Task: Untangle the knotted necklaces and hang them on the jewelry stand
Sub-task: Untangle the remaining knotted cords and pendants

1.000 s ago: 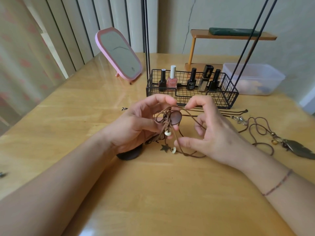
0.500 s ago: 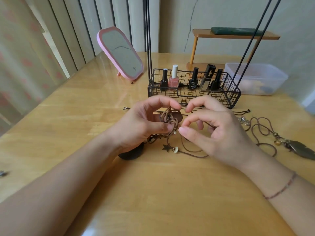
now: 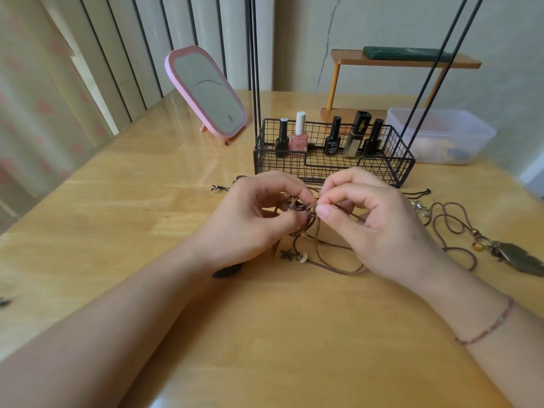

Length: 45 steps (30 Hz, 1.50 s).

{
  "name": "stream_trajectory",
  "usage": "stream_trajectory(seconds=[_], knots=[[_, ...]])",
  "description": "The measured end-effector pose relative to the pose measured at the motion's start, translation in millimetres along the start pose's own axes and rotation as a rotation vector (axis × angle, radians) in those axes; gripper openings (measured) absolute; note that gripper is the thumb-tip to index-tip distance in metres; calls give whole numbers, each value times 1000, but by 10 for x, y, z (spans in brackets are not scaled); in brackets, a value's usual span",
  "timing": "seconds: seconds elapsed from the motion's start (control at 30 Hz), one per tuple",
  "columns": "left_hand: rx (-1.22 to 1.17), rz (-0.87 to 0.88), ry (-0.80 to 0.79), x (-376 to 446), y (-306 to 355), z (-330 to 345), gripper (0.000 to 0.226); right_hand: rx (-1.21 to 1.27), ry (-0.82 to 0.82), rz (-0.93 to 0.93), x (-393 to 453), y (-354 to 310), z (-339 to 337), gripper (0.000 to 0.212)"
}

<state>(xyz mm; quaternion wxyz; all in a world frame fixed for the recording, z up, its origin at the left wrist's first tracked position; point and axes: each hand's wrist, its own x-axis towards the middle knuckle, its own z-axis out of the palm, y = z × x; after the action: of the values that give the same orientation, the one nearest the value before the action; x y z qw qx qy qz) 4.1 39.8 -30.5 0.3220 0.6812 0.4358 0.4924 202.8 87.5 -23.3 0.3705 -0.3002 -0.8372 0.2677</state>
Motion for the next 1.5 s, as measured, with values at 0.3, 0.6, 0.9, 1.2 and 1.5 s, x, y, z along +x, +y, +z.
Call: stream_trajectory(seconds=[0.3, 0.6, 0.9, 1.2, 1.5], knots=[[277, 164, 119, -18, 0, 22, 13, 17, -28, 51, 10, 6, -3, 11], [53, 52, 206, -3, -17, -18, 5, -82, 0, 124, 10, 6, -6, 16], [-414, -155, 551, 104, -49, -194, 21, -189, 47, 223, 33, 7, -57, 17], [-781, -328, 809, 141, -54, -475, 31, -267, 31, 270, 30, 38, -91, 16], [-841, -443, 1167, 120, -55, -641, 12, -280, 39, 341, 40, 73, -102, 18]])
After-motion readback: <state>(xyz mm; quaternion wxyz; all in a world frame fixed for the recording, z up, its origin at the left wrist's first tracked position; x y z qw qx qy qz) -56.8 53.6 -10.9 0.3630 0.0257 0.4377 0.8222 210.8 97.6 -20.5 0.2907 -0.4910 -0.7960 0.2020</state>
